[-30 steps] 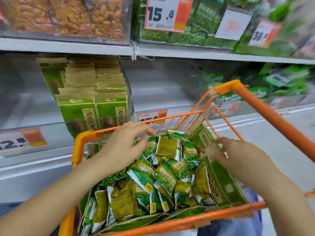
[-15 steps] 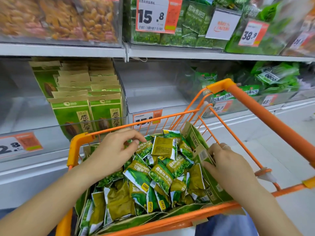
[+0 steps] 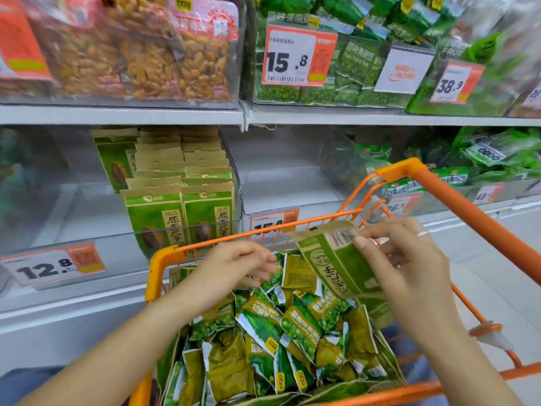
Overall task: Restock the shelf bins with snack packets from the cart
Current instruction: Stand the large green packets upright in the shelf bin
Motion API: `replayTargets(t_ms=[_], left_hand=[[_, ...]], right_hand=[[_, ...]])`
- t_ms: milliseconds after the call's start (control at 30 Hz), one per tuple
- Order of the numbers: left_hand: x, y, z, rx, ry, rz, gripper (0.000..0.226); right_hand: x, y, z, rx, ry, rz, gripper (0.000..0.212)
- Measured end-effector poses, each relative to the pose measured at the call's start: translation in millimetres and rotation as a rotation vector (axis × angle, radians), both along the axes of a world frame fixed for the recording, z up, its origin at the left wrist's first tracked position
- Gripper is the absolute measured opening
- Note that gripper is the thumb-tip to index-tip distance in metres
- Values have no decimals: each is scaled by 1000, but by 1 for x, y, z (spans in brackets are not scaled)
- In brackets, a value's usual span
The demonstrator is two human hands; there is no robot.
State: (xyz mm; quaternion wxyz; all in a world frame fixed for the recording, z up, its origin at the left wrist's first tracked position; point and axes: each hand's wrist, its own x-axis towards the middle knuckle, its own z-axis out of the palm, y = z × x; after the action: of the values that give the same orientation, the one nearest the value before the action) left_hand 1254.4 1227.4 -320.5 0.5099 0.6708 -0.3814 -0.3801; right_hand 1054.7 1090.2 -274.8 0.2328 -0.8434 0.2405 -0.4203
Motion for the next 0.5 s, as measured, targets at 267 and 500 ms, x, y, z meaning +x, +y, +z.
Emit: replayTargets(t_ms=[267, 500], left_hand=[[14, 18, 20, -36, 815, -47, 48], [41, 39, 21, -163, 451, -11, 42]], right_hand=[[48, 33, -15, -66, 36, 497, 11], [86, 35, -15, 641, 5, 453, 40]])
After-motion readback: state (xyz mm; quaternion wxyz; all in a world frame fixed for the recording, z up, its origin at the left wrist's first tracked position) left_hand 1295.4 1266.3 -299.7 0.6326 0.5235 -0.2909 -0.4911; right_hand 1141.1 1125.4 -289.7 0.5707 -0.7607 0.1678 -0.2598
